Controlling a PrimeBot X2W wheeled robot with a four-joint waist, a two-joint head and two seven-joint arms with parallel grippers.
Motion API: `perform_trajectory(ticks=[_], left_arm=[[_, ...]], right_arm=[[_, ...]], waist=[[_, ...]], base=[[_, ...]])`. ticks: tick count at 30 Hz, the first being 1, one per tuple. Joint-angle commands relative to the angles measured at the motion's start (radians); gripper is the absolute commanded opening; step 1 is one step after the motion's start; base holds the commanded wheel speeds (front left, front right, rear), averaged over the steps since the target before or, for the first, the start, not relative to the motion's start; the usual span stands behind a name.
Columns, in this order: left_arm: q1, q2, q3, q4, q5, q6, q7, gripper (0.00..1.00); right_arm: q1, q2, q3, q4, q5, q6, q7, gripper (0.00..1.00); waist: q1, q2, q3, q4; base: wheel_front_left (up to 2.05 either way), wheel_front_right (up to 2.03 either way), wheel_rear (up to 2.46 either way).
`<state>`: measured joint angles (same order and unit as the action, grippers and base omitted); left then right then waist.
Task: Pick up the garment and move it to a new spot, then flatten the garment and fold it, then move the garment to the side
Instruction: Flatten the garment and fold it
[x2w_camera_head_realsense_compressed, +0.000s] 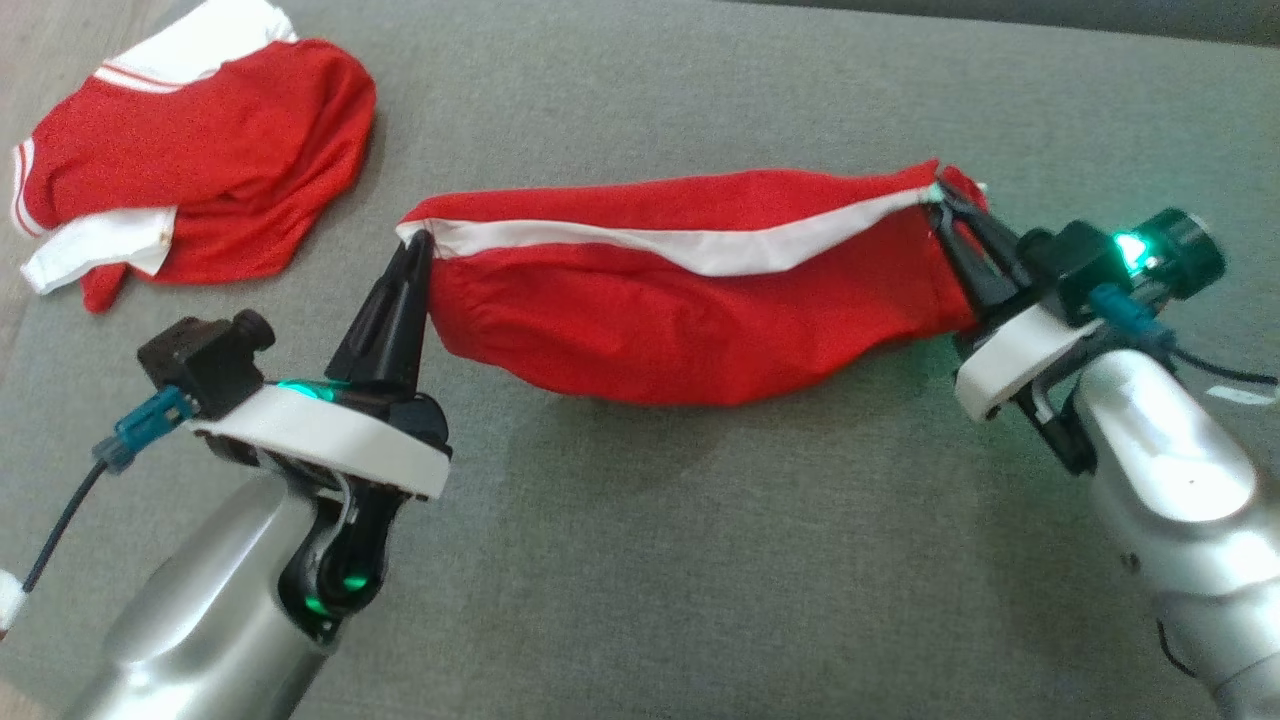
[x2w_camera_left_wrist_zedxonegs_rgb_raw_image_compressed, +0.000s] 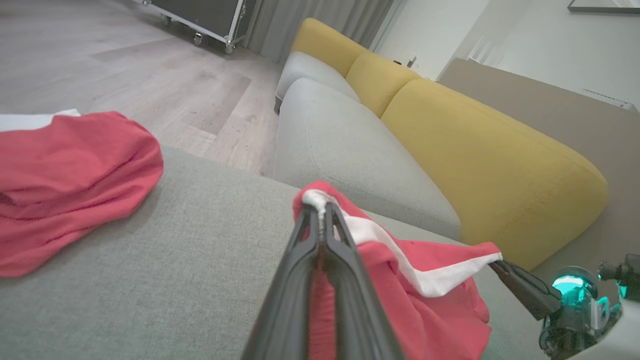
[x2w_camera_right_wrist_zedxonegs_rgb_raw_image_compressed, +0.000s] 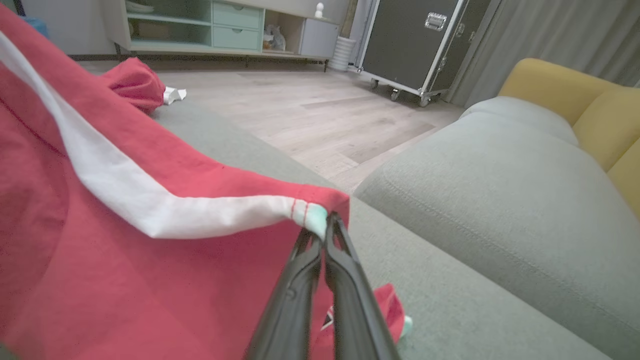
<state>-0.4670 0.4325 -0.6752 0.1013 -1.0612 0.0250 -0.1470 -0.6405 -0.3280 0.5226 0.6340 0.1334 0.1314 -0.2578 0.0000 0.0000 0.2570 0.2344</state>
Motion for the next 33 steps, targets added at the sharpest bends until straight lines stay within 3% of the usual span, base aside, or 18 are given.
perform_trajectory(ticks=[1, 4, 9, 16, 22, 27, 33], left_arm=[[-0.061, 0.047, 0.049, -0.029, 0.023, -0.011, -0.017, 0.0], [-0.122, 0.087, 0.05, -0.051, 0.077, -0.024, -0.015, 0.0], [-0.306, 0.107, 0.036, -0.037, 0.18, -0.066, 0.004, 0.0], [-0.614, 0.001, -0.015, 0.077, 0.305, -0.123, -0.019, 0.0], [-0.812, -0.091, 0.002, 0.237, 0.416, -0.138, -0.107, 0.0], [-0.738, -0.114, 0.029, 0.223, 0.469, -0.15, -0.114, 0.0], [-0.423, -0.091, 0.059, 0.137, 0.526, -0.154, -0.115, 0.0]], right_arm=[[0.014, -0.014, -0.025, -0.053, 0.005, -0.001, -0.004, 0.0], [-0.016, -0.053, -0.104, -0.115, 0.008, -0.001, -0.004, 0.0], [-0.143, -0.154, -0.148, -0.145, 0.002, -0.001, -0.004, 0.0], [-0.348, -0.262, -0.194, -0.149, 0.008, -0.001, -0.004, 0.0], [-0.458, -0.31, -0.249, -0.183, -0.008, -0.001, -0.004, 0.0], [-0.37, -0.327, -0.299, -0.246, -0.008, -0.001, -0.004, 0.0], [-0.073, -0.309, -0.371, -0.335, 0.013, -0.001, -0.004, 0.0]], waist=[[0.0, 0.0, -0.021, -0.017], [0.0, 0.0, -0.035, -0.053], [0.0, 0.0, -0.005, -0.115], [0.0, 0.0, 0.058, -0.201], [0.0, 0.0, 0.082, -0.283], [0.0, 0.0, 0.086, -0.315], [0.0, 0.0, 0.079, -0.313]], base=[[0.0, 0.0, 0.0], [0.0, 0.0, 0.0], [0.0, 0.0, 0.0], [0.0, 0.0, 0.0], [0.0, 0.0, 0.0], [0.0, 0.0, 0.0], [0.0, 0.0, 0.0]])
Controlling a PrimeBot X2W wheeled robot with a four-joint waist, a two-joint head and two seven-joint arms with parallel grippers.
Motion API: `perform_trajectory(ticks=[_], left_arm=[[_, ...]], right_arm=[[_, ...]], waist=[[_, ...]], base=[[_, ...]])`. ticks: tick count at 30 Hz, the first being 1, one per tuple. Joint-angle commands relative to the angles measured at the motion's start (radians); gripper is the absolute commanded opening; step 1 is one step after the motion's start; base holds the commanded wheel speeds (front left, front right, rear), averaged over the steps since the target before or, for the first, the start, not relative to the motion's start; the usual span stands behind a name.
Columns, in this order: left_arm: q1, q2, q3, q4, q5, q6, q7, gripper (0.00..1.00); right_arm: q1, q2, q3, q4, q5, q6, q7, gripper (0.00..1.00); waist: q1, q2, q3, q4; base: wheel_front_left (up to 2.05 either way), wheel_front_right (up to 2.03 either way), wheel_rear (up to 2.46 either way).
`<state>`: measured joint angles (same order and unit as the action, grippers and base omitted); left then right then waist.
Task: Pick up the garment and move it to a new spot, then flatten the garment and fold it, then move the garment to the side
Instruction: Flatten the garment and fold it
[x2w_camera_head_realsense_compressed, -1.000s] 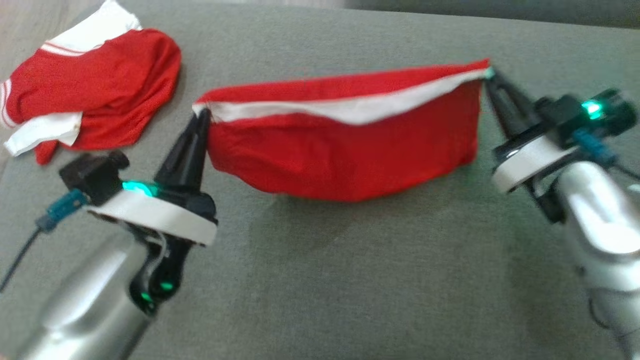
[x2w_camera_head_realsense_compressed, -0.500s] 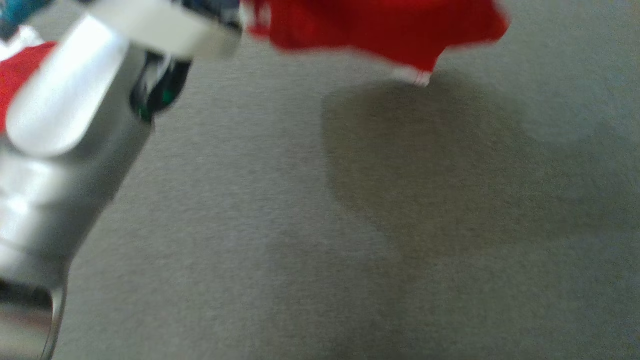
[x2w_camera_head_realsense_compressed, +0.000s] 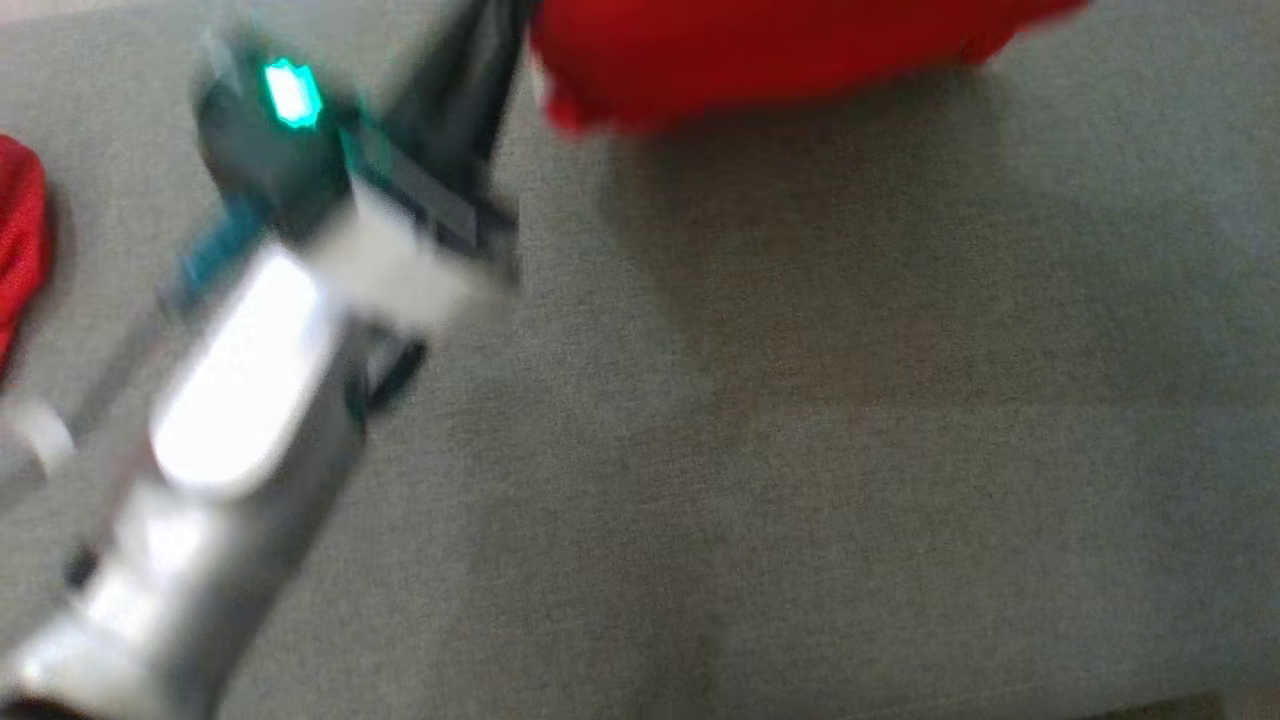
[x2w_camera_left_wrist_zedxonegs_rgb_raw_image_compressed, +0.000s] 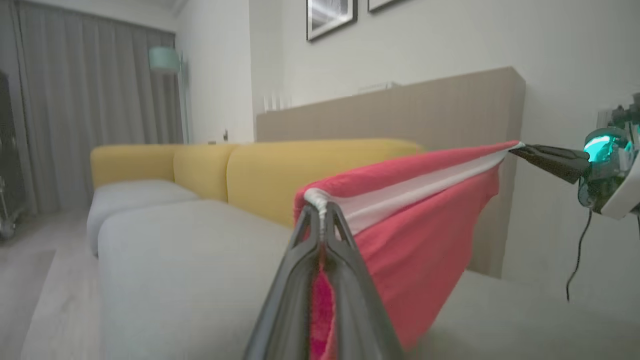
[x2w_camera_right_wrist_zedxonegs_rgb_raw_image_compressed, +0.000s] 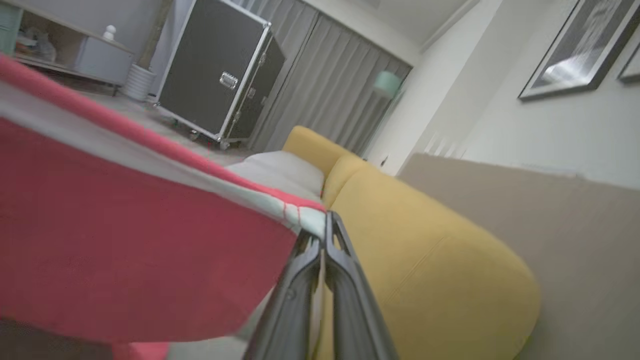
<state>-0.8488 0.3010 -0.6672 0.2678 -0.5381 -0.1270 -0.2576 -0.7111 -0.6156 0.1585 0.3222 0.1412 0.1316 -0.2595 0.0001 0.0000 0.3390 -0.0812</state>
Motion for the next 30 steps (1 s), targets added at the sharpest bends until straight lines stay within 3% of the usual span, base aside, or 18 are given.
perform_trajectory(ticks=[1, 10, 16, 24, 30], left_arm=[[0.021, 0.04, 0.057, -0.043, 0.016, -0.003, -0.004, 0.0], [0.504, 0.035, 0.066, -0.132, 0.166, 0.001, -0.004, 0.0], [0.716, 0.032, 0.085, -0.199, 0.221, 0.013, -0.004, 0.0], [0.809, 0.037, 0.089, -0.275, 0.232, 0.014, -0.004, 0.0], [0.712, -0.015, 0.067, -0.262, 0.201, 0.005, -0.004, 0.0]], right_arm=[[0.059, -0.015, -0.019, -0.038, 0.008, -0.001, -0.002, 0.0], [0.625, 0.095, -0.148, -0.283, 0.022, -0.001, 0.107, 0.0], [0.881, 0.149, -0.251, -0.484, 0.019, -0.001, 0.187, 0.0], [1.002, 0.161, -0.327, -0.653, 0.007, -0.001, 0.276, 0.0], [0.922, 0.077, -0.305, -0.627, 0.02, -0.001, 0.334, 0.0]], waist=[[-0.0001, 0.0, -0.009, 0.007], [-0.0001, 0.0, -0.092, 0.02], [-0.0001, 0.0, -0.133, 0.04], [-0.0001, 0.0, -0.144, 0.079], [-0.0001, 0.0, -0.101, 0.131]], base=[[0.0, 0.0, 0.0], [0.0, 0.0, 0.0], [0.0, 0.0, 0.0], [0.0, 0.0, 0.0], [0.0, 0.0, 0.0]])
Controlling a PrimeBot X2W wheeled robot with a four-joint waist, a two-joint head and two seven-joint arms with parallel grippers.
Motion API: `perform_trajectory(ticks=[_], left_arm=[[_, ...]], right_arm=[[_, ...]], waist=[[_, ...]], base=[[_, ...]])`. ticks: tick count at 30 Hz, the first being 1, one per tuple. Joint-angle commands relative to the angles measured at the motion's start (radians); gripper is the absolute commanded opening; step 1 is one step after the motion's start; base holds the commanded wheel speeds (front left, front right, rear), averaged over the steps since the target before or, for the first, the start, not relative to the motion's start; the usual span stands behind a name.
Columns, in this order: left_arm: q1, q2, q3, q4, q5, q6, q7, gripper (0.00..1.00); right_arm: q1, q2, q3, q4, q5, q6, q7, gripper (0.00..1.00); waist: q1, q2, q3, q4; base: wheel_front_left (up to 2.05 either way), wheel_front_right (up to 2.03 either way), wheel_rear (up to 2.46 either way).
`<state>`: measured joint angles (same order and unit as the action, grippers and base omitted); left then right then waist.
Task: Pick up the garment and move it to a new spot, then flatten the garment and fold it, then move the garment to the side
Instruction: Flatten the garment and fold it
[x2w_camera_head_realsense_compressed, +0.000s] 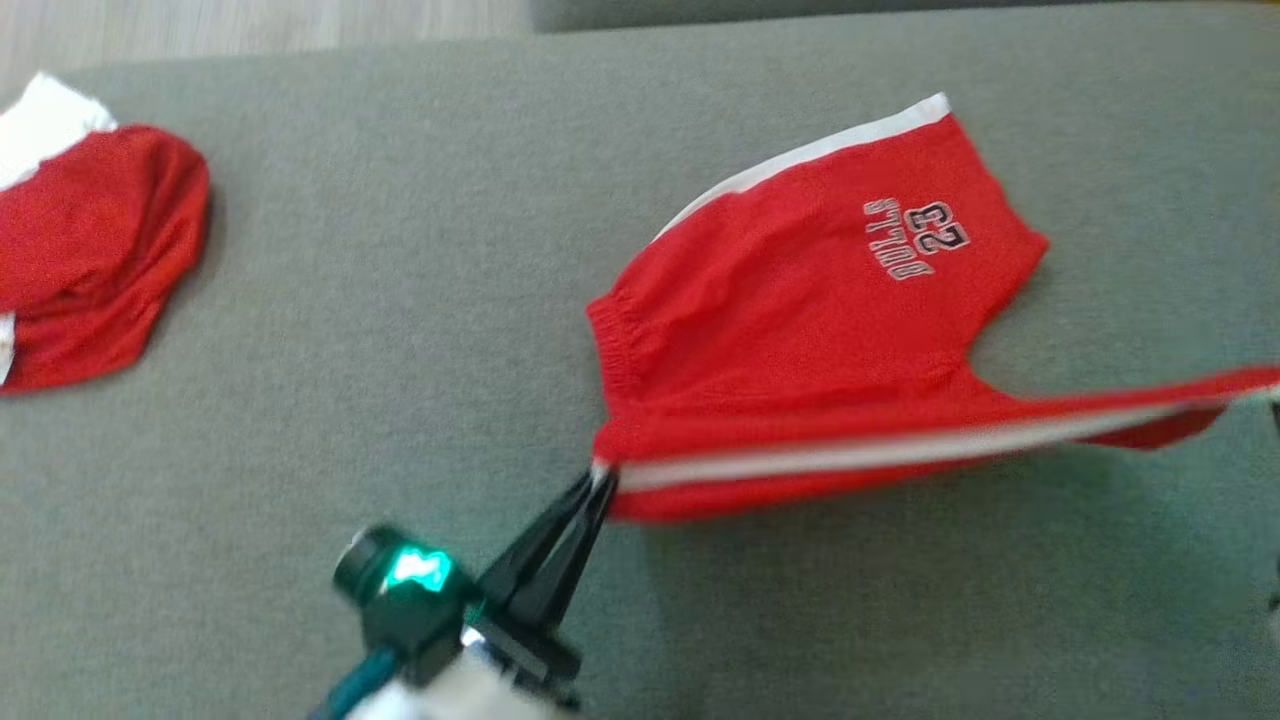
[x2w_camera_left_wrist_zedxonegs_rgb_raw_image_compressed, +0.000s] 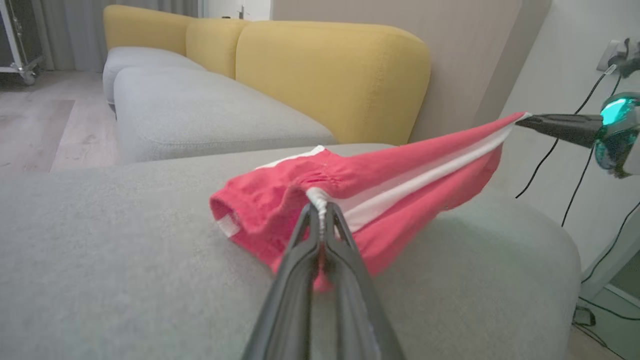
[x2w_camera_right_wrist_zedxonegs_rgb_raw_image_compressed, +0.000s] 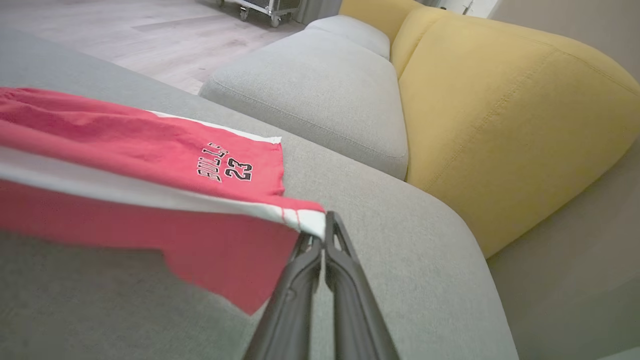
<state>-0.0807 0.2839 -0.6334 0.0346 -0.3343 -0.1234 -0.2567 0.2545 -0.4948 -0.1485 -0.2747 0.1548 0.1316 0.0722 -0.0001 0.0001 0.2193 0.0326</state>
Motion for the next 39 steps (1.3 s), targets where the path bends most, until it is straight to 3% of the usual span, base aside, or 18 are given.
perform_trajectory(ticks=[1, 10, 19, 28, 37, 38, 39], left_arm=[[-0.084, -0.01, 0.028, -0.019, -0.009, 0.0, -0.005, 0.0], [-0.325, -0.093, -0.007, 0.128, -0.083, -0.006, 0.059, 0.0], [-0.482, -0.131, 0.002, 0.257, -0.132, -0.005, 0.123, 0.0], [-0.56, -0.167, -0.004, 0.32, -0.117, 0.027, 0.129, 0.0], [-0.568, -0.184, -0.008, 0.324, -0.11, 0.063, 0.105, 0.0], [-0.568, -0.185, -0.008, 0.328, -0.112, 0.066, 0.105, 0.0], [-0.569, -0.185, -0.009, 0.331, -0.11, 0.069, 0.104, 0.0]], right_arm=[[-0.071, -0.06, 0.009, -0.013, 0.016, -0.001, 0.008, 0.0], [-0.358, -0.226, 0.155, 0.19, 0.094, -0.001, 0.079, 0.0], [-0.664, -0.343, 0.403, 0.377, 0.18, -0.001, 0.1, 0.0], [-0.956, -0.404, 0.677, 0.573, 0.208, -0.001, 0.062, 0.0], [-1.078, -0.391, 0.79, 0.706, 0.233, -0.001, 0.012, 0.0], [-1.087, -0.387, 0.803, 0.721, 0.238, -0.001, 0.008, 0.22], [-1.096, -0.381, 0.812, 0.736, 0.244, -0.001, 0.001, 0.69]], waist=[[0.0001, -0.0001, 0.029, 0.025], [0.0001, -0.0001, 0.105, 0.075], [0.0001, -0.0001, 0.191, 0.112], [0.0001, -0.0001, 0.242, 0.154], [0.0001, -0.0001, 0.256, 0.179], [0.0001, -0.0001, 0.257, 0.18], [0.0001, -0.0001, 0.258, 0.181]], base=[[0.0, 0.0, 0.0], [0.0, 0.0, 0.0], [0.0, 0.0, 0.0], [0.0, 0.0, 0.0], [0.0, 0.0, 0.0], [0.0, 0.0, 0.0], [0.0, 0.0, 0.0]])
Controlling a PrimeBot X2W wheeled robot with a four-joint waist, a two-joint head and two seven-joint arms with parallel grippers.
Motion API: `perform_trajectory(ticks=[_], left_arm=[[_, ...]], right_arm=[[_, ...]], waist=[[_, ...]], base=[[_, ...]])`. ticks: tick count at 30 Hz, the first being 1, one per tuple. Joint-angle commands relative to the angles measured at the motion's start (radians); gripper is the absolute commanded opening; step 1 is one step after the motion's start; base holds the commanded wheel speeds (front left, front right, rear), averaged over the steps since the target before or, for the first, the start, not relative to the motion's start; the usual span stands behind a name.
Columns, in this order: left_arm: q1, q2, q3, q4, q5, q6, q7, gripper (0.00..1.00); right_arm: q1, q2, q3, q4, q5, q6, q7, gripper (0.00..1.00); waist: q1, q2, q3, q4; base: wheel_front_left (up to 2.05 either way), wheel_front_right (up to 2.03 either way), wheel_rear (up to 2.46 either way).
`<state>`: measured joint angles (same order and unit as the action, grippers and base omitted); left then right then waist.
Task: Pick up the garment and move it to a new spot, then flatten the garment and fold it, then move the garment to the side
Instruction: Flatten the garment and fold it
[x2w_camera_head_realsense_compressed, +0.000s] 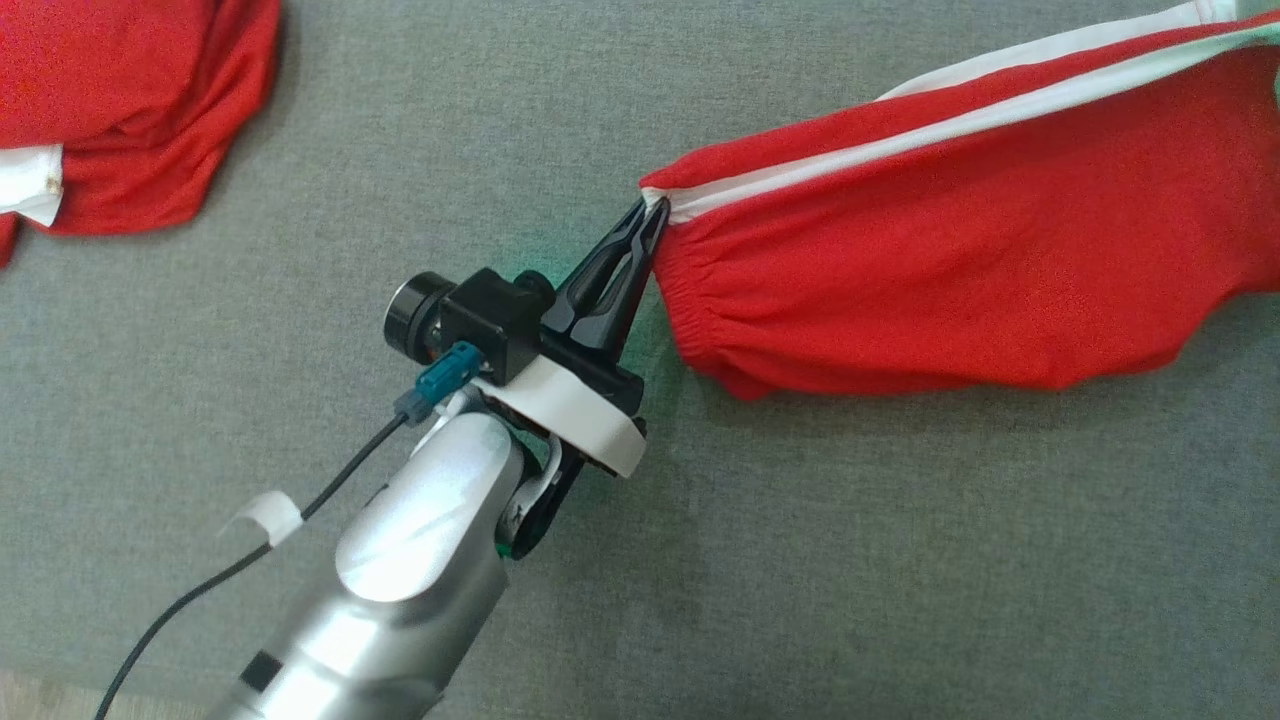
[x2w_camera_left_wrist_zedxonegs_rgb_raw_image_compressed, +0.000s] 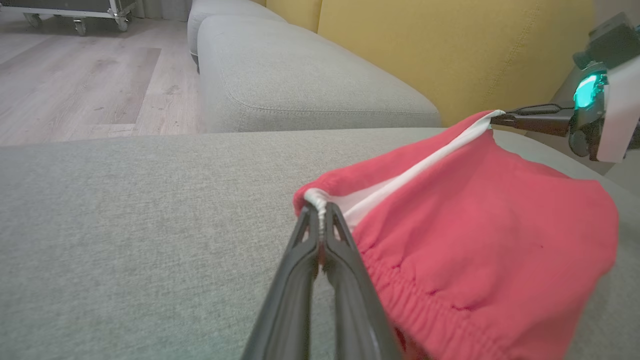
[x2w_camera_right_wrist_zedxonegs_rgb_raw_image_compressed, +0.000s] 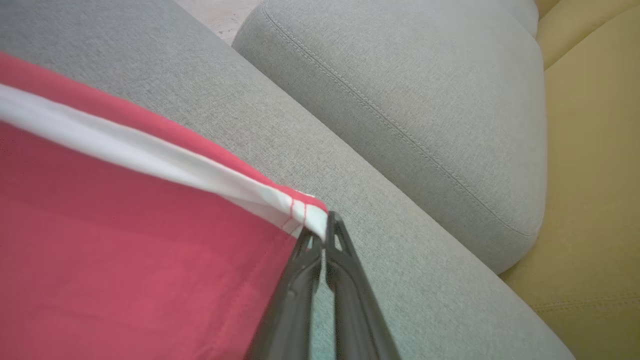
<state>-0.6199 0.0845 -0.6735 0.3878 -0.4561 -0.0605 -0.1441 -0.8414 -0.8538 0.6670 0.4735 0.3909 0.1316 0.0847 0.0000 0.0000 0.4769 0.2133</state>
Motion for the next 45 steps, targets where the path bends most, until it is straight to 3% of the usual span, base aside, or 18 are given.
perform_trajectory(ticks=[1, 3, 5, 10, 15, 21, 26, 35, 36, 37, 38, 45], left_arm=[[-0.03, 0.014, 0.03, -0.019, 0.013, 0.008, -0.012, 0.0], [-0.03, 0.012, 0.029, -0.013, 0.012, 0.012, -0.018, 0.39], [-0.026, 0.01, 0.03, -0.006, 0.011, 0.019, -0.028, 1.0], [0.007, 0.006, 0.043, 0.004, 0.023, 0.067, -0.074, 1.0], [0.079, 0.002, 0.08, -0.024, 0.053, 0.147, -0.112, 1.0], [0.224, -0.015, 0.184, -0.221, 0.145, 0.25, -0.117, 1.0], [0.348, -0.029, 0.223, -0.334, 0.186, 0.263, -0.117, 1.0], [0.408, -0.034, 0.204, -0.378, 0.212, 0.268, -0.118, 1.0], [0.409, -0.034, 0.205, -0.379, 0.216, 0.272, -0.118, 1.0], [0.41, -0.034, 0.205, -0.379, 0.223, 0.275, -0.118, 1.0], [0.412, -0.034, 0.207, -0.378, 0.231, 0.278, -0.118, 1.0], [0.433, -0.034, 0.232, -0.362, 0.282, 0.281, -0.118, 1.0]], right_arm=[[-0.009, -0.016, 0.004, 0.002, 0.013, -0.001, -0.022, 1.0], [-0.023, 0.001, 0.008, 0.032, 0.025, -0.001, -0.054, 1.0], [-0.022, 0.023, 0.002, 0.065, 0.051, -0.001, -0.082, 1.0], [0.028, 0.078, -0.071, 0.135, 0.147, -0.001, -0.167, 1.0], [0.125, 0.137, -0.163, 0.179, 0.237, -0.001, -0.24, 1.0], [0.23, 0.191, -0.224, 0.198, 0.326, -0.001, -0.243, 1.0], [0.258, 0.212, -0.261, 0.244, 0.351, -0.001, -0.219, 1.0], [0.262, 0.22, -0.258, 0.388, 0.368, -0.001, -0.107, 1.0], [0.263, 0.223, -0.256, 0.399, 0.375, -0.001, -0.09, 0.88], [0.265, 0.226, -0.253, 0.407, 0.383, -0.001, -0.076, 0.36], [0.267, 0.229, -0.249, 0.41, 0.39, -0.001, -0.067, 0.0], [0.284, 0.234, -0.242, 0.393, 0.432, -0.001, -0.107, 0.0]], waist=[[0.0, 0.0, 0.0, 0.001], [0.0, 0.0, -0.003, 0.001], [0.0, 0.0, -0.012, 0.0], [0.0, 0.0, -0.052, -0.01], [0.0, 0.0, -0.097, -0.017], [0.0, 0.0, -0.136, 0.002], [0.0, 0.0, -0.149, 0.049], [0.0, 0.0, -0.139, 0.132], [0.0, 0.0, -0.14, 0.134], [0.0, 0.0, -0.141, 0.136], [0.0, 0.0, -0.143, 0.136], [0.0, 0.0, -0.174, 0.083]], base=[[0.0, 0.0, 0.0], [0.0, 0.0, 0.0], [0.0, 0.0, 0.0], [0.0, 0.0, 0.0], [0.0, 0.0, 0.0], [0.0, 0.0, 0.0], [0.0, 0.0, 0.0], [0.0, 0.0, 0.0], [0.0, 0.0, 0.0], [0.0, 0.0, 0.0], [0.0, 0.0, 0.0], [0.0, 0.0, 0.0]])
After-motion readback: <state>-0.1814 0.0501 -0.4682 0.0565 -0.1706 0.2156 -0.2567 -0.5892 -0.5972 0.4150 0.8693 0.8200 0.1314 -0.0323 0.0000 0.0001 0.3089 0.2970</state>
